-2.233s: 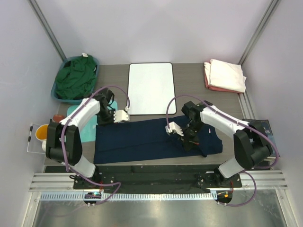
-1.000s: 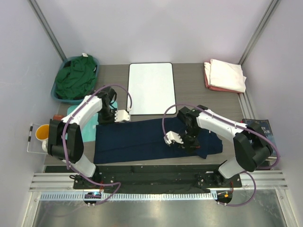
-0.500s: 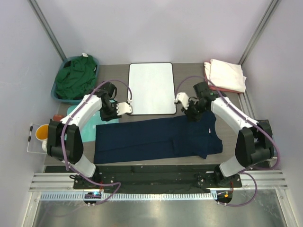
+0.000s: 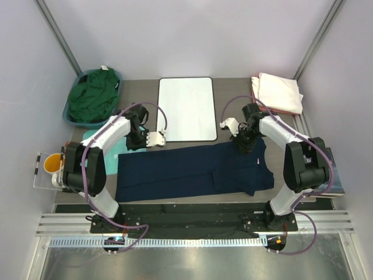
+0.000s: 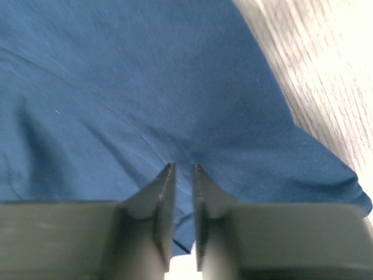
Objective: Fold and stack the t-shirts
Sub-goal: Fold the other side of the tshirt into a rectangle
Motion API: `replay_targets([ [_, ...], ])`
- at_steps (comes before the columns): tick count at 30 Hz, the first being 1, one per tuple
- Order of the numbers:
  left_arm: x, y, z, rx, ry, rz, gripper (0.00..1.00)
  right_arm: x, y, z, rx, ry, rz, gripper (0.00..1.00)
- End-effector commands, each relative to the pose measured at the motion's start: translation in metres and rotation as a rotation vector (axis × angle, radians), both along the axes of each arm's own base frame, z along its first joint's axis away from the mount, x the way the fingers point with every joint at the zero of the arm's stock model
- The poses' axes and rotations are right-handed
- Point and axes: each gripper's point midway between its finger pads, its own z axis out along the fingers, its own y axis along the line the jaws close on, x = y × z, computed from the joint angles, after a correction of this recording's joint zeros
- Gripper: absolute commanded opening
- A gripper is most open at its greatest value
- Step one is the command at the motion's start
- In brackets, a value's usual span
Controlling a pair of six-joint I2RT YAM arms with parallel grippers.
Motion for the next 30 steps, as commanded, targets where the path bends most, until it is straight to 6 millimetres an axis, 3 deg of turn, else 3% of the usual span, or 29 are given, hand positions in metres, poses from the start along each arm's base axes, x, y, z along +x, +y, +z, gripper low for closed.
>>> replay_targets([
  [1,0.001,-0.002,-0.004,0.017,0.013,-0.046,0.26,0.008,-0.014,0.003,-0.068,-0.021,0.036,0.32],
  [2,0.004,-0.003,-0.004,0.012,-0.005,-0.048,0.40,0.012,-0.015,0.006,-0.066,-0.031,0.036,0.35],
  [5,0.004,-0.001,-0.008,0.025,-0.011,-0.074,0.54,0.030,-0.017,0.016,-0.074,-0.074,0.054,0.46],
  [9,0.004,0.005,-0.012,0.068,0.009,-0.098,0.56,0.066,-0.015,0.039,-0.081,-0.176,0.128,0.51],
  [12,0.002,0.007,-0.015,0.076,0.028,-0.114,0.58,0.093,-0.016,0.045,-0.093,-0.206,0.188,0.53],
  [14,0.001,0.008,-0.020,0.086,0.048,-0.120,0.60,0.093,-0.017,0.032,-0.090,-0.141,0.273,0.53],
  [15,0.000,0.008,-0.022,0.087,0.057,-0.120,0.61,0.102,-0.017,0.037,-0.091,-0.153,0.301,0.54],
  [17,-0.001,0.009,-0.027,0.093,0.079,-0.123,0.62,0.098,-0.018,0.023,-0.094,-0.088,0.396,0.54],
  [23,0.004,0.009,-0.036,0.098,0.112,-0.099,0.65,0.092,-0.027,0.025,-0.098,0.007,0.590,0.61],
  [30,0.010,0.013,-0.041,0.125,0.129,-0.096,0.65,0.082,-0.034,0.026,-0.090,0.140,0.663,0.61],
])
